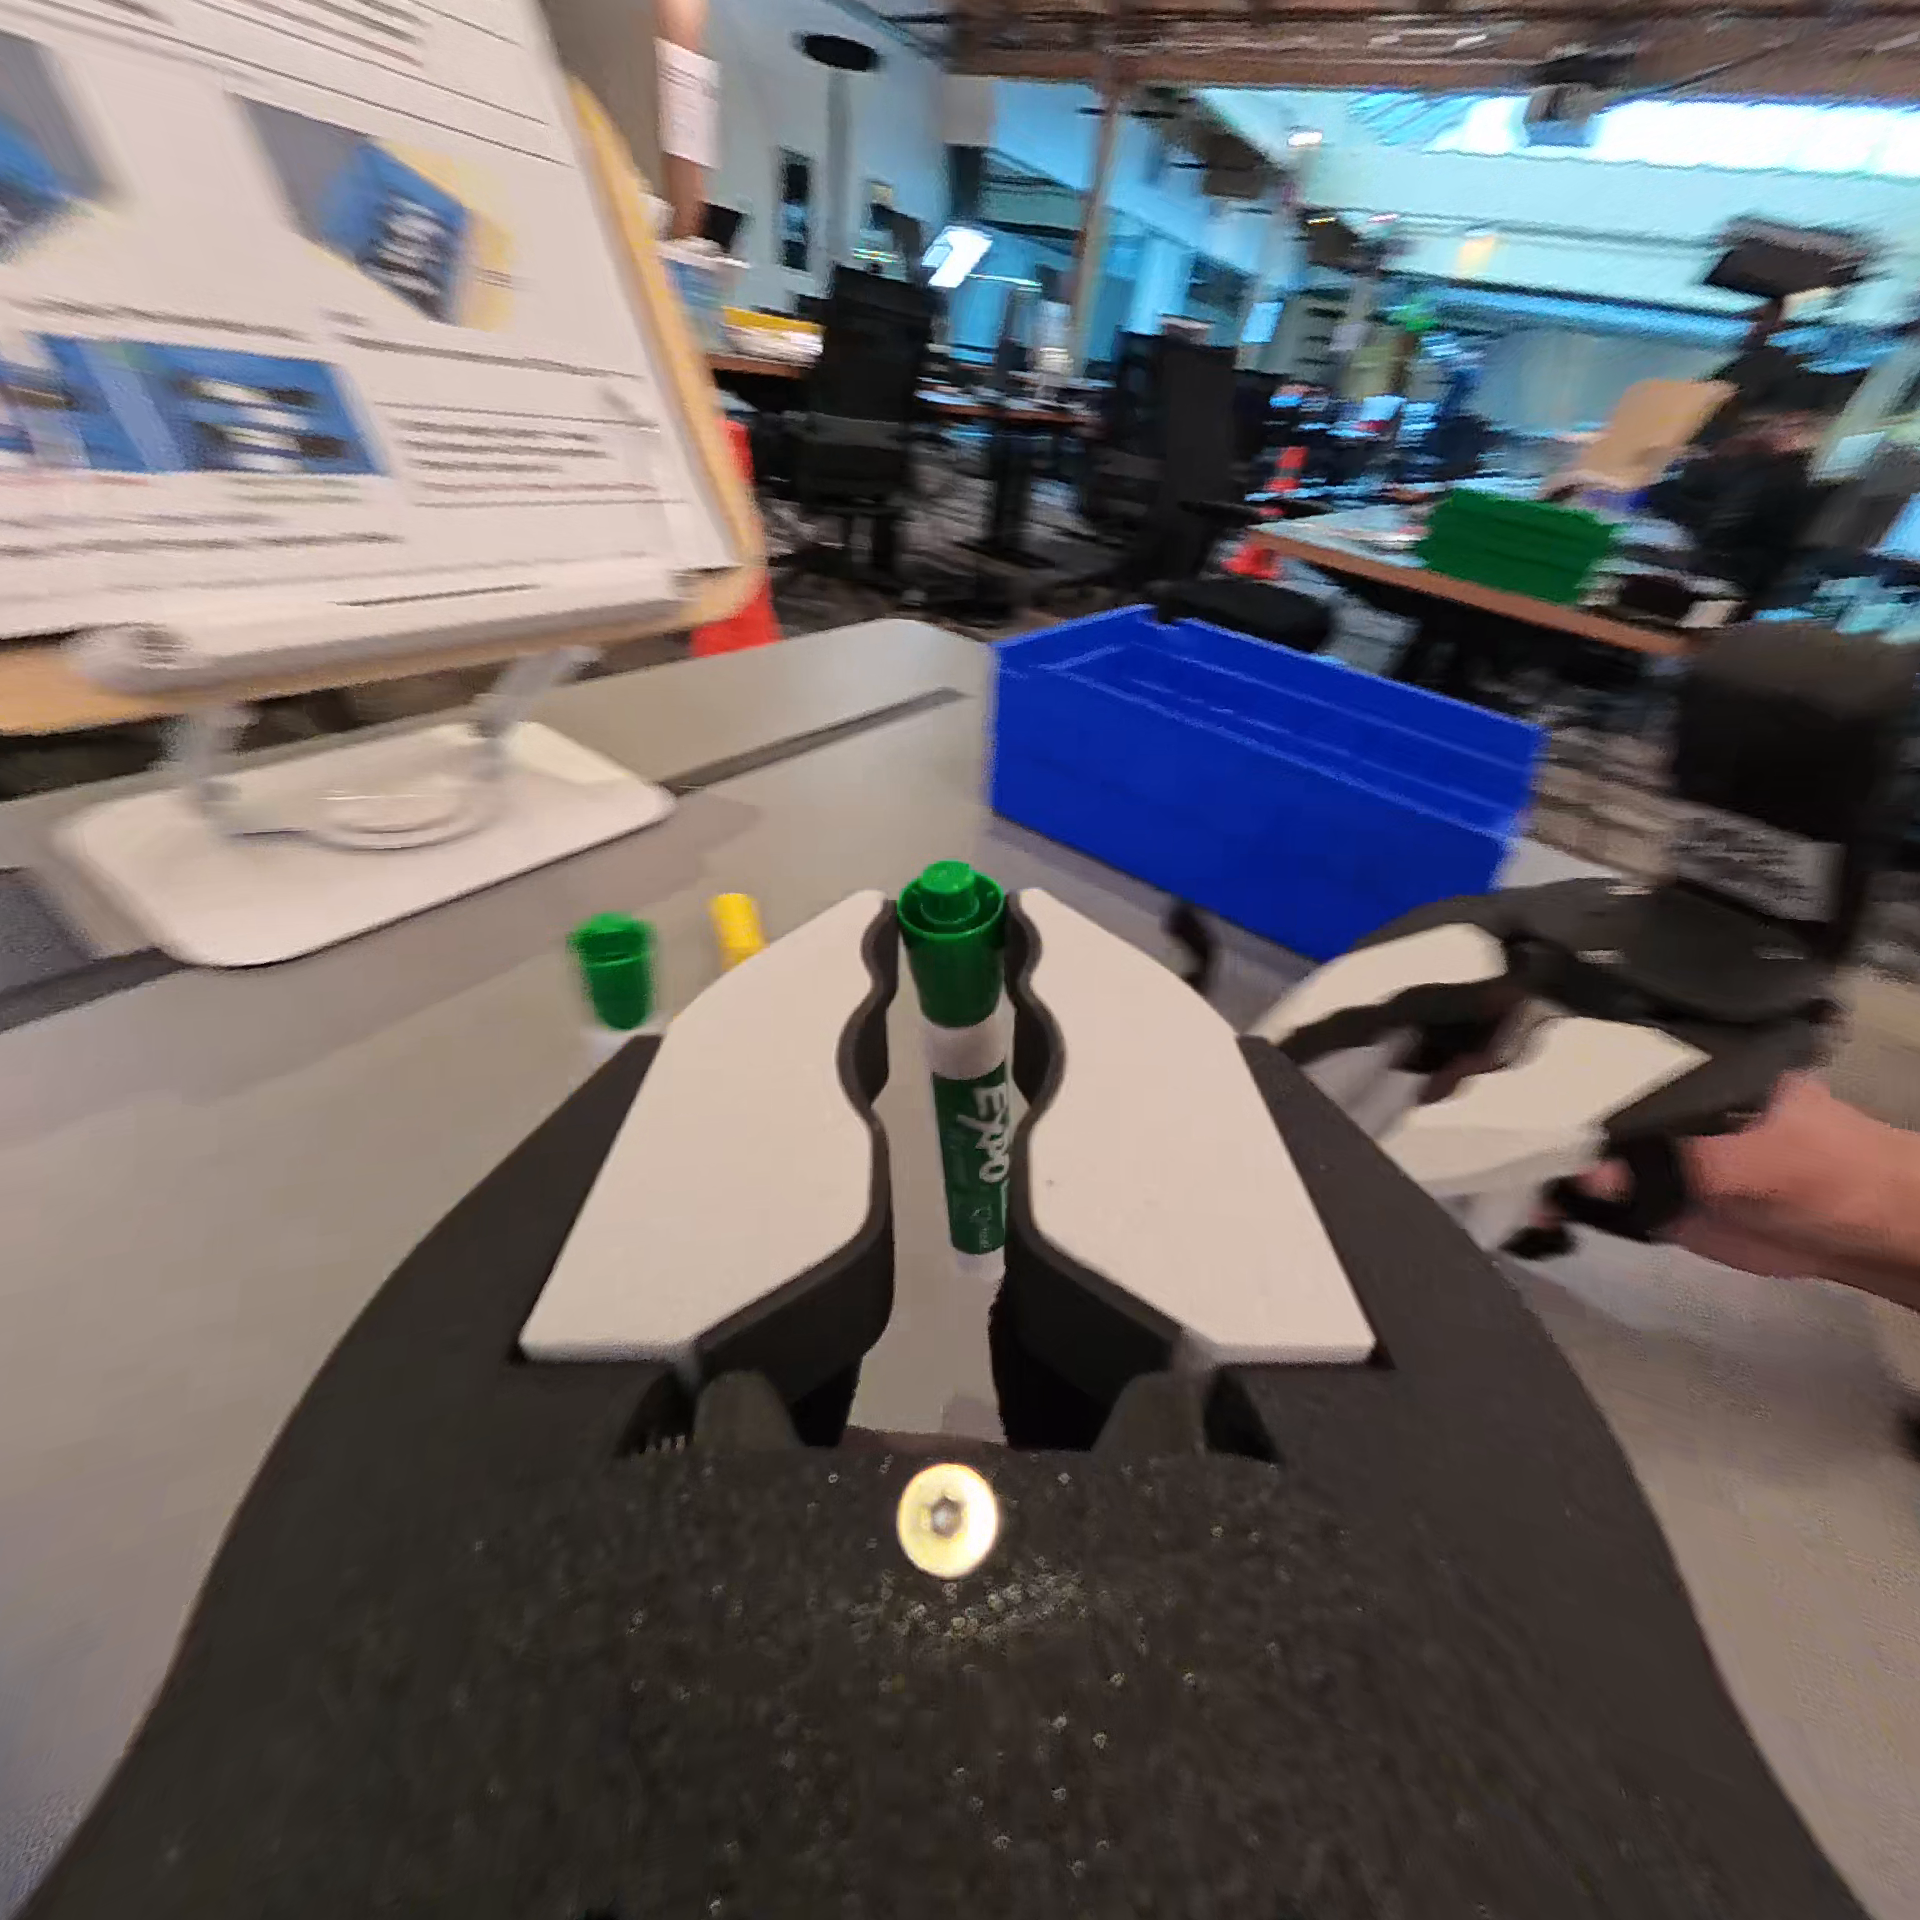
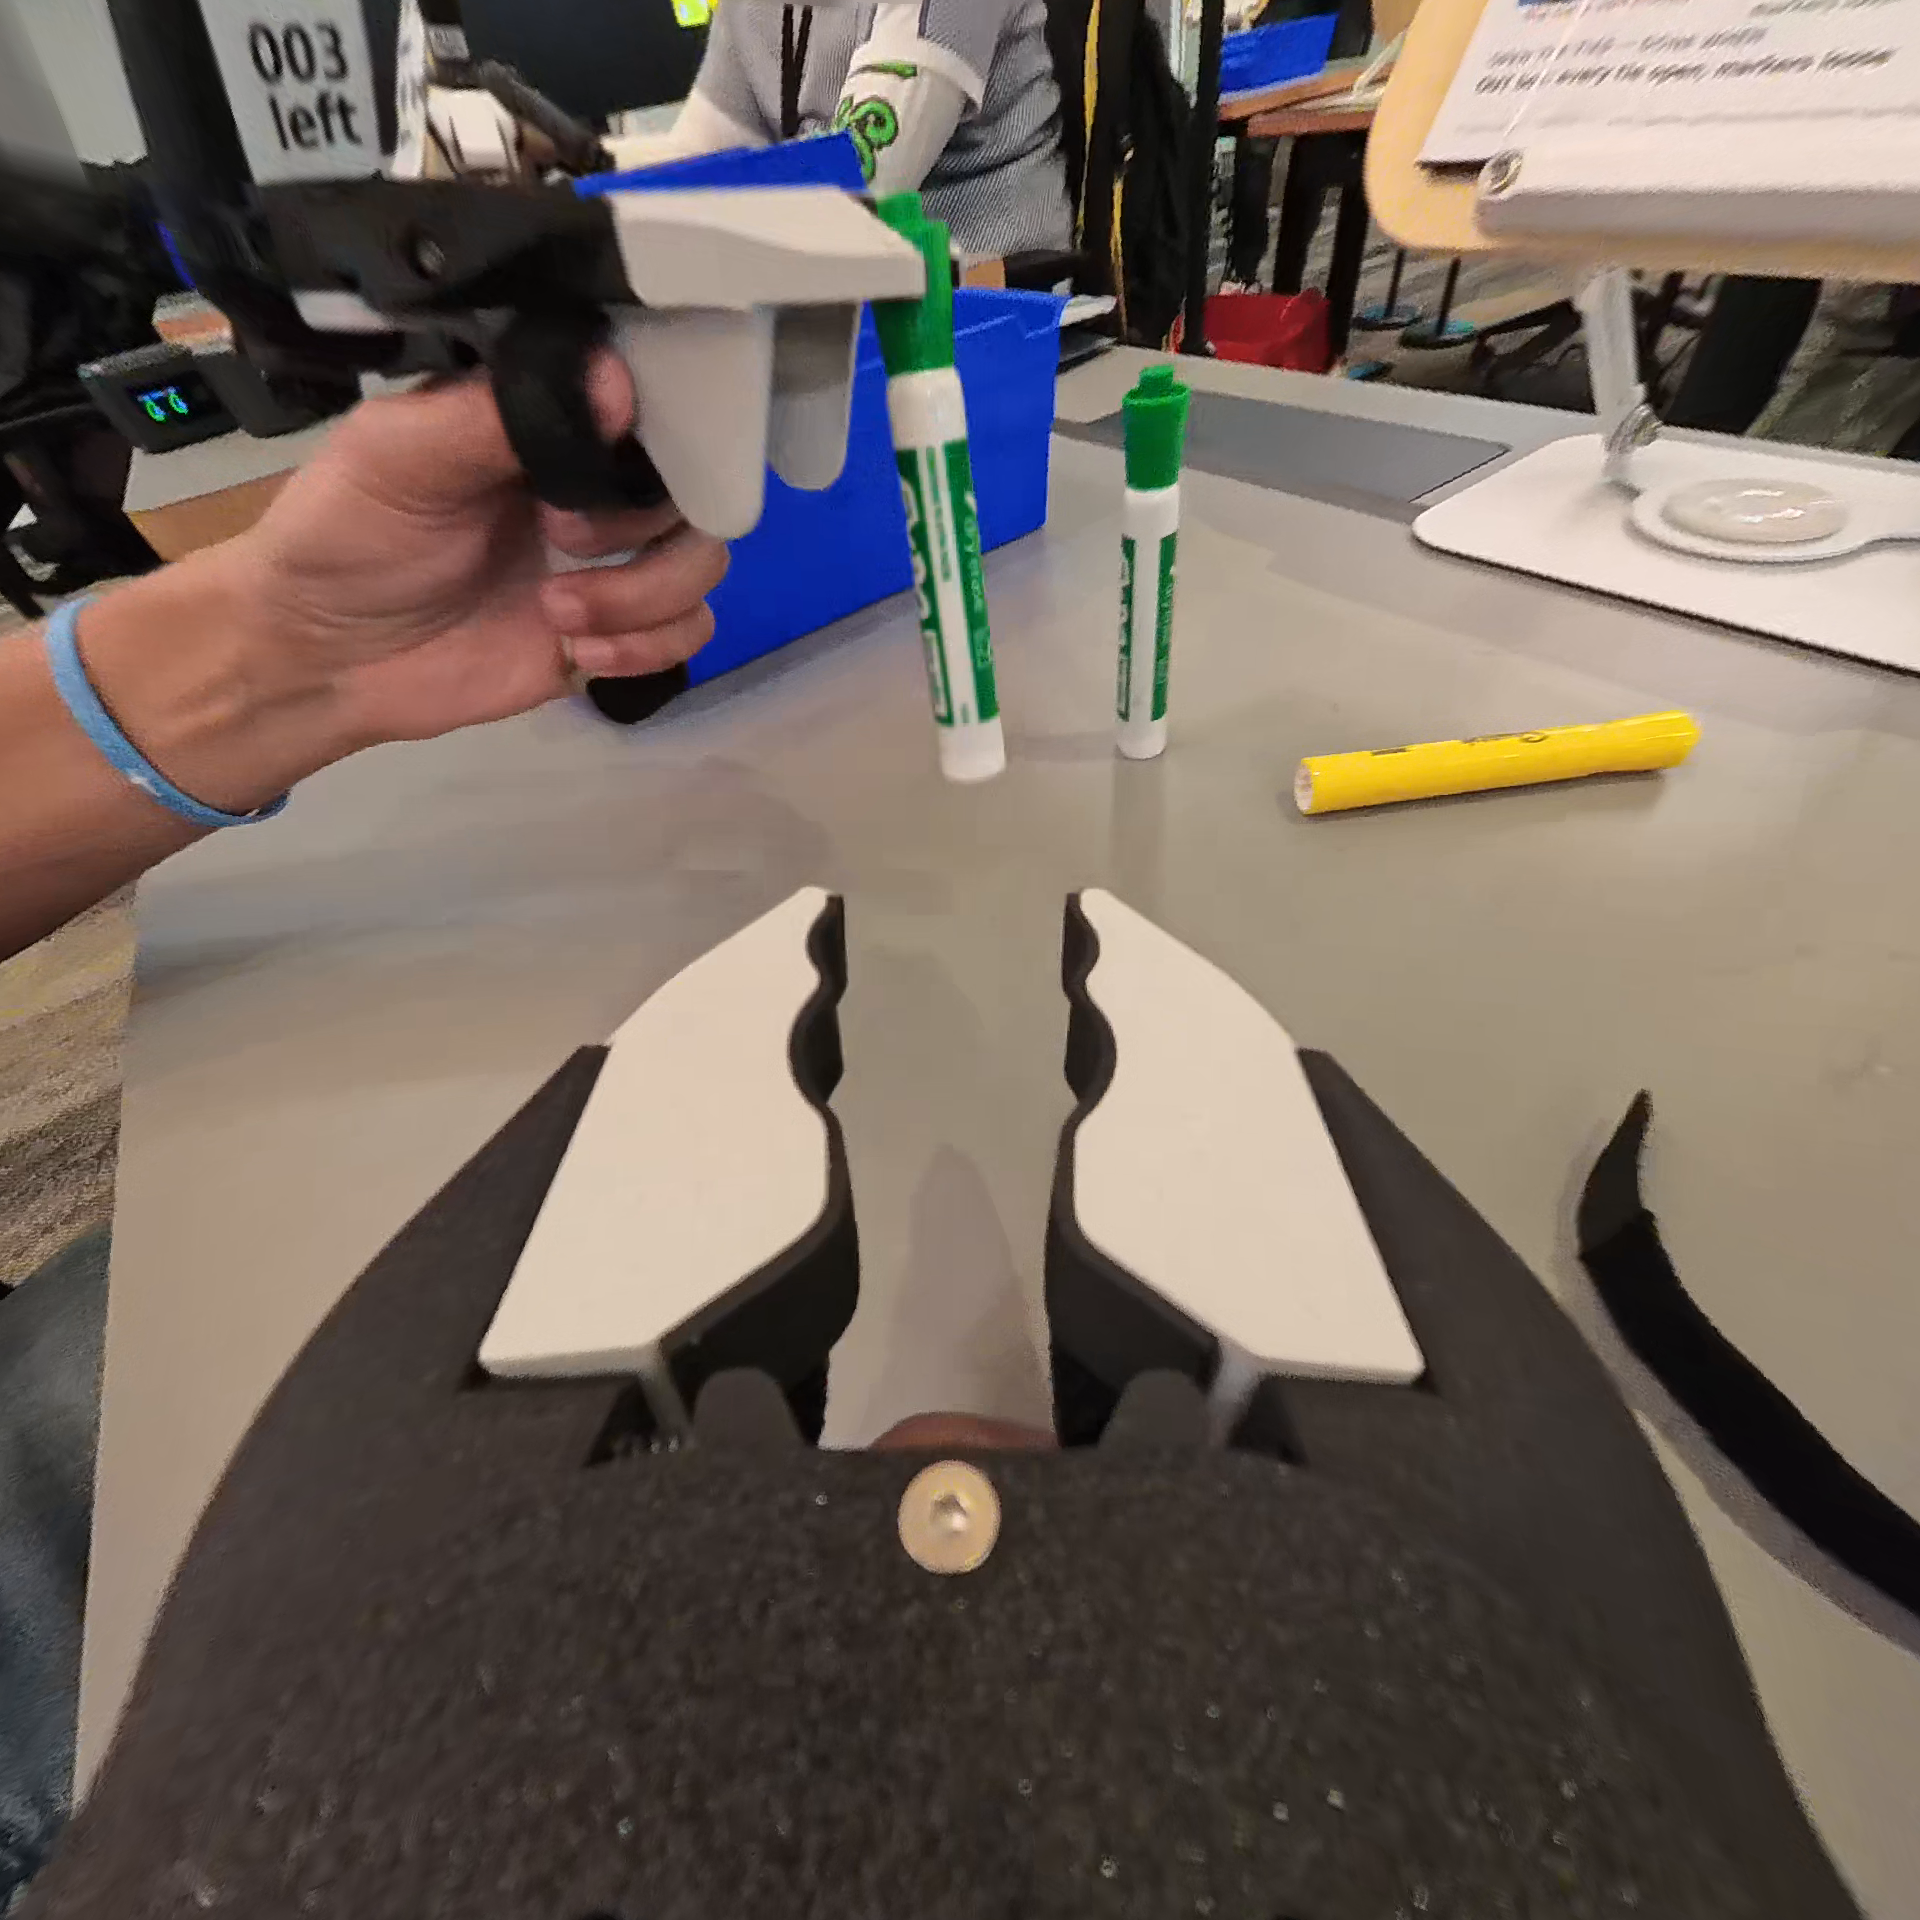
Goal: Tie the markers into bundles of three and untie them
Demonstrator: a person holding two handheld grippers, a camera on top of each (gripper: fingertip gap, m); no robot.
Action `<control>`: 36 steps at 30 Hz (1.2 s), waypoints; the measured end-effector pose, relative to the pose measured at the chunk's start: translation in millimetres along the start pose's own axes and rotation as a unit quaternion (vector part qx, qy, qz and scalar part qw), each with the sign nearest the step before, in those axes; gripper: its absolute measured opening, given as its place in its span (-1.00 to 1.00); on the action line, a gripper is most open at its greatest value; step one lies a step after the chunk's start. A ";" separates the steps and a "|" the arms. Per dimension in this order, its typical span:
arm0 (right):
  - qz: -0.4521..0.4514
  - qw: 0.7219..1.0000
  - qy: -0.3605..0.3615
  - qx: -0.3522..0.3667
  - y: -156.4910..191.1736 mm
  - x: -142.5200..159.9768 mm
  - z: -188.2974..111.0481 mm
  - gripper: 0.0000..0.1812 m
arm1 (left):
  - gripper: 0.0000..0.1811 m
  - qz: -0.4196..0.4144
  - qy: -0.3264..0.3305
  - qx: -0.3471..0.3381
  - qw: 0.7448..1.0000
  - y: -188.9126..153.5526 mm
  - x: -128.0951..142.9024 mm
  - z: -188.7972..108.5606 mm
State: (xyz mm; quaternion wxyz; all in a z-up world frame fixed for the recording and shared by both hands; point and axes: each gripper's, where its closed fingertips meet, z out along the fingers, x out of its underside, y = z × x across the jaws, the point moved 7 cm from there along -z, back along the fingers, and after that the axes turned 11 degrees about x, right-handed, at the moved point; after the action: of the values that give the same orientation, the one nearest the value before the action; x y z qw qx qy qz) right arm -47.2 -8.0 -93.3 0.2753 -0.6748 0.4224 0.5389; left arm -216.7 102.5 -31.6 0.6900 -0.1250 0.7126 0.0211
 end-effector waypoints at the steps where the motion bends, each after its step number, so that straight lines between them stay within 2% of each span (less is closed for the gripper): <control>1: 0.002 1.000 -0.003 0.000 -1.8 0.3 -2.7 -0.57 | -0.80 0.014 -0.003 -0.031 0.999 7.2 1.4 -3.8; 5: 0.008 1.000 0.002 -0.002 -7.7 4.3 -10.2 -0.59 | -0.80 0.038 -0.023 -0.112 0.993 30.9 10.3 -7.9; 9: 0.012 1.000 0.002 -0.004 -10.6 4.7 -15.5 -0.61 | -0.80 0.051 -0.004 -0.152 0.987 51.4 24.4 0.5; 19: 0.014 1.000 0.010 -0.018 -8.6 6.6 -14.5 -0.63 | -0.80 0.093 0.015 -0.161 0.982 63.4 36.5 13.3; 30: 0.014 0.999 0.023 -0.027 -6.7 10.1 -11.0 -0.64 | -0.79 0.078 0.014 -0.135 0.988 64.6 39.3 18.5; 36: 0.017 0.999 0.024 -0.027 -8.6 10.2 -11.2 -0.64 | -0.70 0.074 0.001 -0.129 0.989 62.0 35.8 16.7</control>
State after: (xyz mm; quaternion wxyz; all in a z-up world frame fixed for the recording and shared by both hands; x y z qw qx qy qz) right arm -33.5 -15.8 -100.9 0.2372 -0.6876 0.4256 0.5383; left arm -213.9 160.6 -76.6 0.6640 -0.1595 0.7119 0.1639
